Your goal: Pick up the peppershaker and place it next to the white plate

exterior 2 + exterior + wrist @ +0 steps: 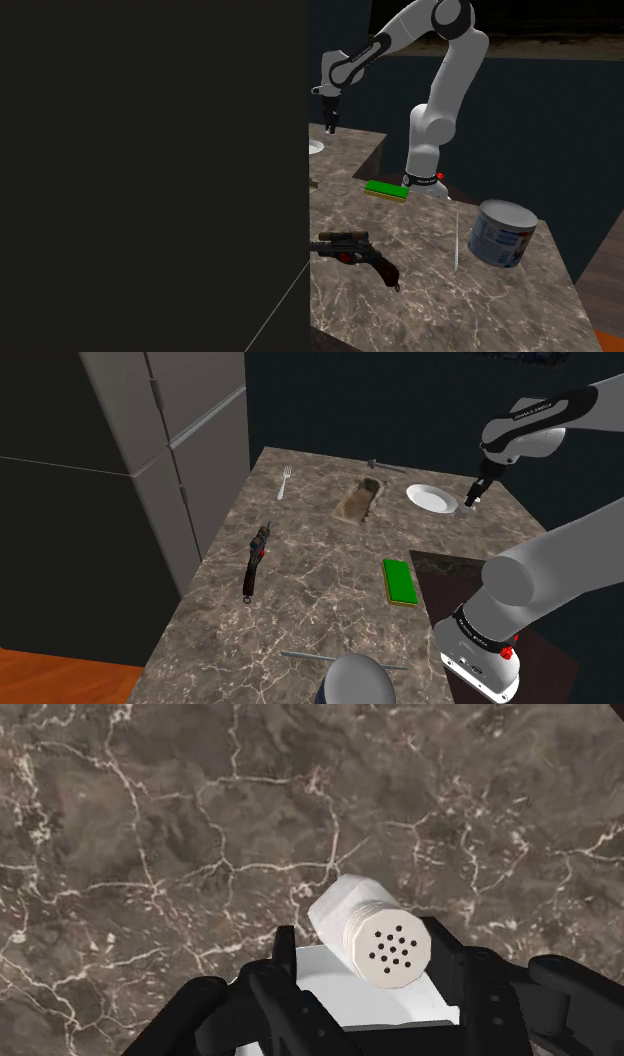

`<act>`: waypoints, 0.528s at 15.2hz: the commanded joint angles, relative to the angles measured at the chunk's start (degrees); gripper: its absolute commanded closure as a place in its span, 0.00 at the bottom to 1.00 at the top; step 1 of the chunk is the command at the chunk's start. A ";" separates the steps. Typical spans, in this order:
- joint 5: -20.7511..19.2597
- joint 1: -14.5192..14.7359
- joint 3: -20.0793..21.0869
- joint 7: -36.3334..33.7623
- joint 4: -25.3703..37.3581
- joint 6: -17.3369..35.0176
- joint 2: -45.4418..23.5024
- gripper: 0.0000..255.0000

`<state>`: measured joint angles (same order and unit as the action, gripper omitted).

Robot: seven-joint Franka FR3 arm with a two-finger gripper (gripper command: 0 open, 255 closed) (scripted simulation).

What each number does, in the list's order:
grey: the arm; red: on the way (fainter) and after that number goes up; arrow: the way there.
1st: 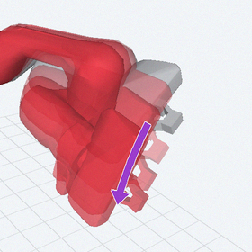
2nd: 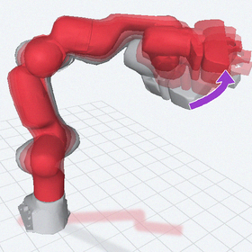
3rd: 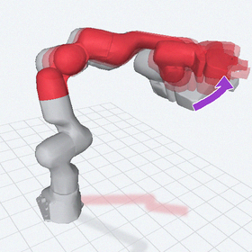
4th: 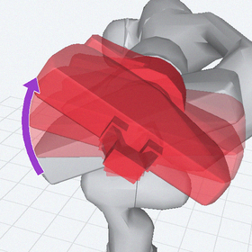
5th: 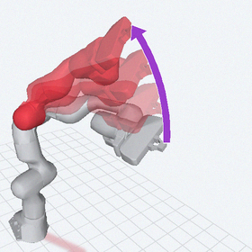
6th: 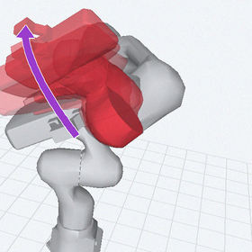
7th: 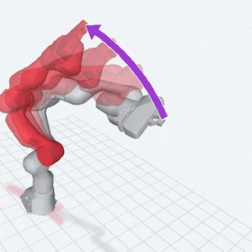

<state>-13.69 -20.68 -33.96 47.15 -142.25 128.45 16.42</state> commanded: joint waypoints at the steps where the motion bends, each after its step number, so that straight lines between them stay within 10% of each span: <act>1: 0.02 0.04 -0.01 0.02 -0.22 0.08 -0.19 0.00; 8: -0.58 -0.22 1.59 -0.81 3.16 -6.64 3.31 0.00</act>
<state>-14.20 -20.89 -32.85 46.59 -140.14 123.79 18.88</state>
